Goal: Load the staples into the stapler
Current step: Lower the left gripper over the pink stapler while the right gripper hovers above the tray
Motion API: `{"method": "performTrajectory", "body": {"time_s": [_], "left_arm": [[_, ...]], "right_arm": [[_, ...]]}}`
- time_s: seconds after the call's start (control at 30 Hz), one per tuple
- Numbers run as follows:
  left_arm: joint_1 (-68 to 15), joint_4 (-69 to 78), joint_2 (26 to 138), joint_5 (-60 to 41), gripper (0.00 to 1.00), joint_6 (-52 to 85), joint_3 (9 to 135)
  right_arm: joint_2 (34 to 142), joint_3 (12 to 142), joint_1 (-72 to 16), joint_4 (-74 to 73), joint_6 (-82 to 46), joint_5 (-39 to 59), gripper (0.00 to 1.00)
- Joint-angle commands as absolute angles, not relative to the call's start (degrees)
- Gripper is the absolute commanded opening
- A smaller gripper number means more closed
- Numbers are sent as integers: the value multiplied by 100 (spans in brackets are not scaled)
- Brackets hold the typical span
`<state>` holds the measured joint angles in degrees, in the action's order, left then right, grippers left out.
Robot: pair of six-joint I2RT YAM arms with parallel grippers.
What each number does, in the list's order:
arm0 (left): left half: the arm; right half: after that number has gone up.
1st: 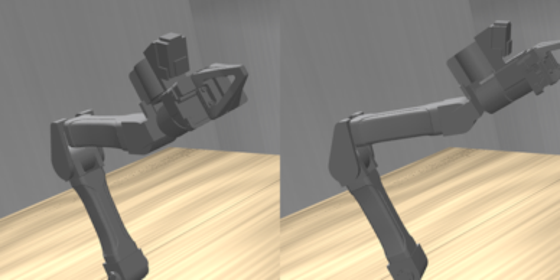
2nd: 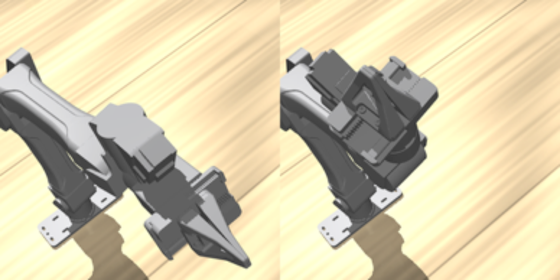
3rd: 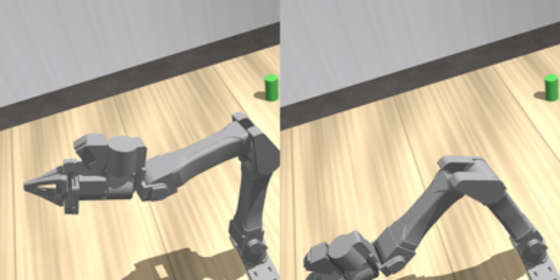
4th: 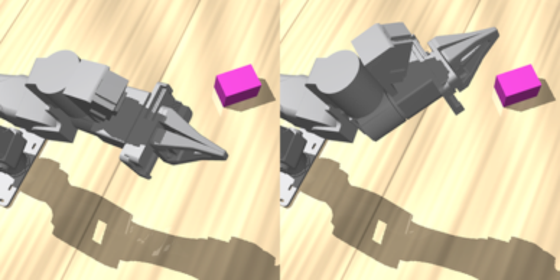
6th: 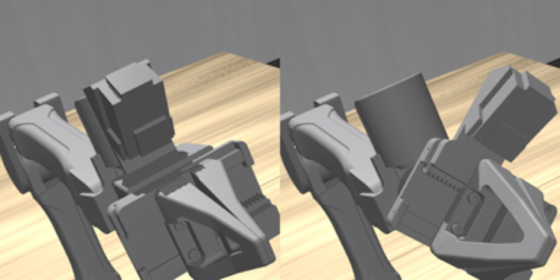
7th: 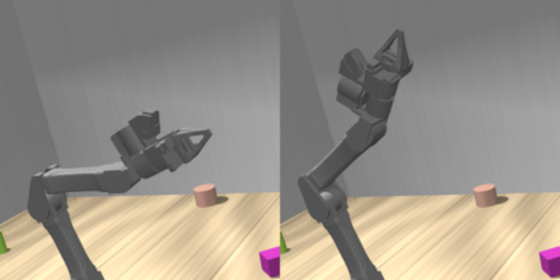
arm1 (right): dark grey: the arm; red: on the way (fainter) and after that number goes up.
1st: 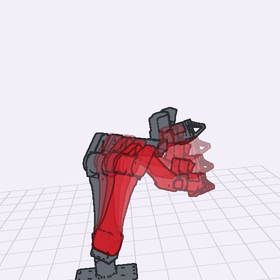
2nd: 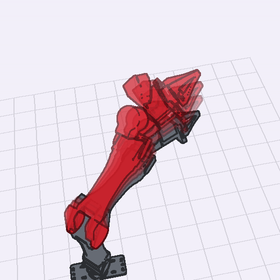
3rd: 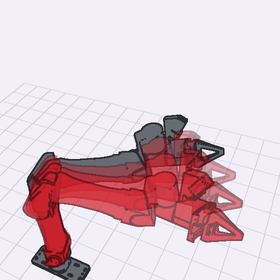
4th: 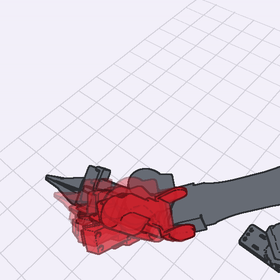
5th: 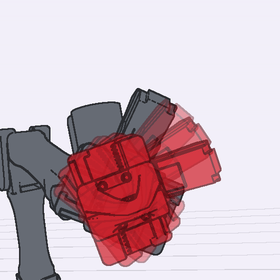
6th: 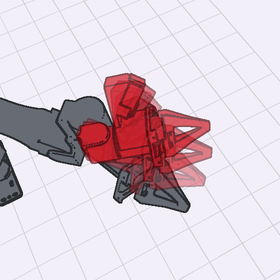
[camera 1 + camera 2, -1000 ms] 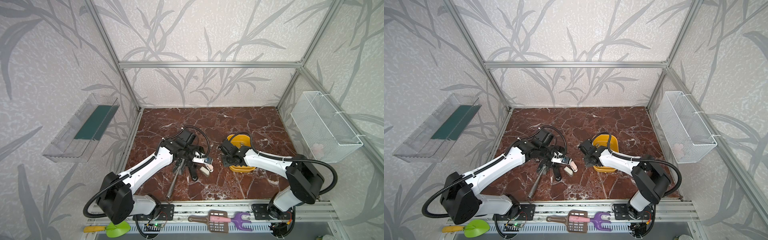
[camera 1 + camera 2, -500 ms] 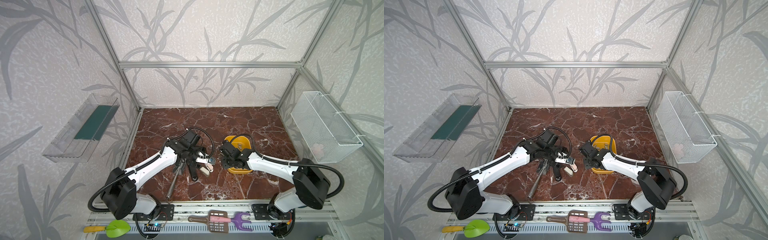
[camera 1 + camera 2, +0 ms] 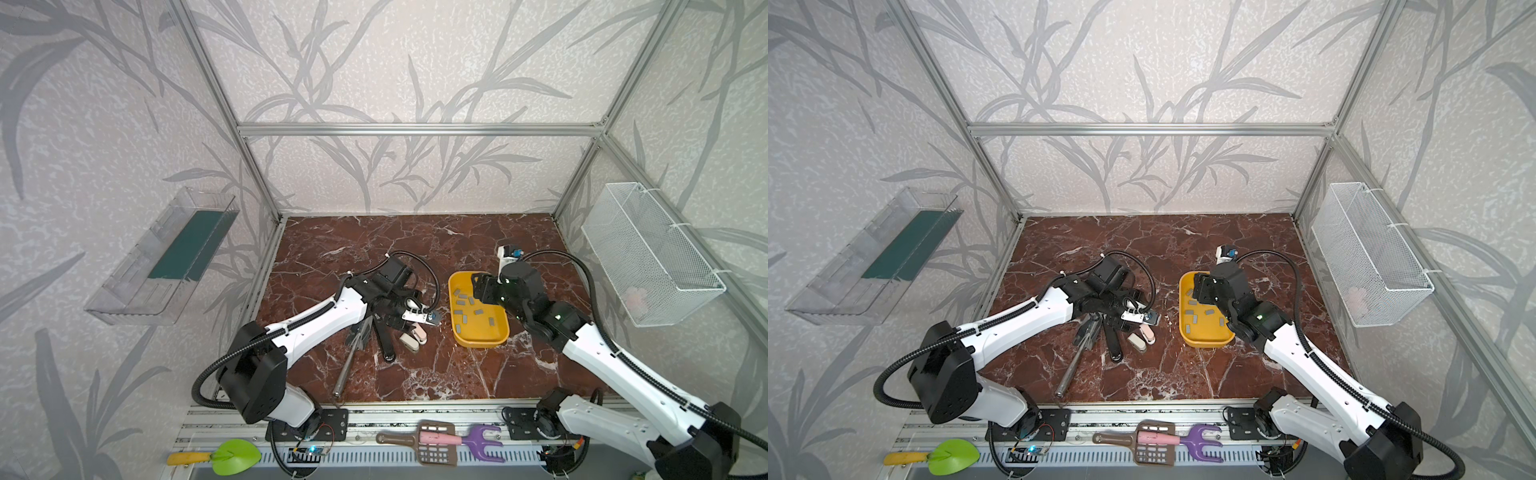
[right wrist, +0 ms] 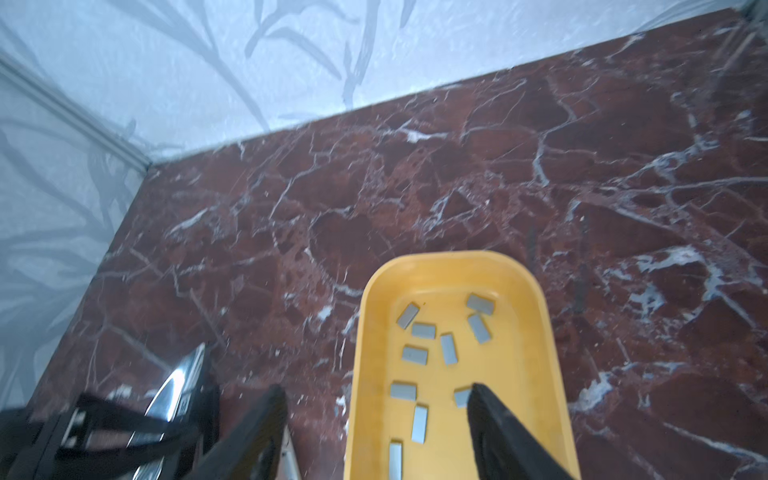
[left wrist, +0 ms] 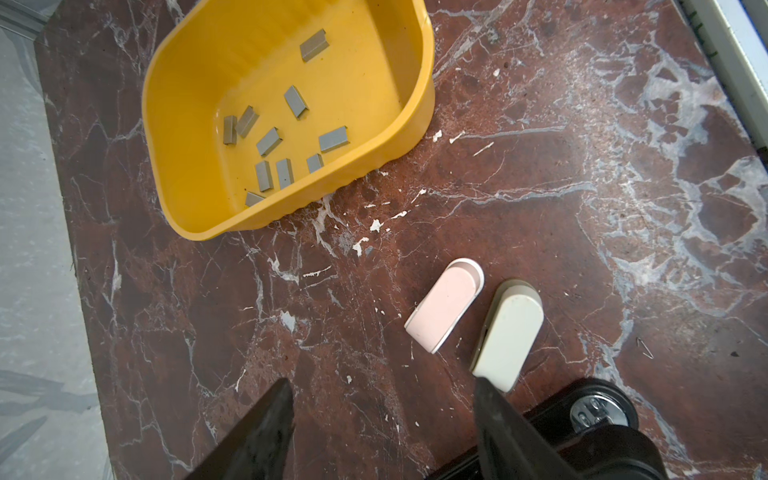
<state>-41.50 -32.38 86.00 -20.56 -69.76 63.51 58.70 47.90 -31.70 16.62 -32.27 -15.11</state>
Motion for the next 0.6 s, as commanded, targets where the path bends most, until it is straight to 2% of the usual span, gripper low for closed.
{"method": "performTrajectory", "body": {"time_s": [0.0,0.2,0.37,0.57], "left_arm": [[-4260,-3373,8746,-1936,70,-6924,6518],[-4479,-3427,9090,-1683,69,-6794,6635],[-4818,-3449,9443,-827,69,-6829,6661],[-4925,-3393,9671,-604,68,-6627,6849]], "right_arm": [[5669,4246,-2871,1032,-3255,-1226,74],[5171,3895,-2716,838,-3116,-1107,73],[5268,3939,-2716,826,-3067,-975,73],[5388,4027,-2716,950,-3096,-950,73]]}}
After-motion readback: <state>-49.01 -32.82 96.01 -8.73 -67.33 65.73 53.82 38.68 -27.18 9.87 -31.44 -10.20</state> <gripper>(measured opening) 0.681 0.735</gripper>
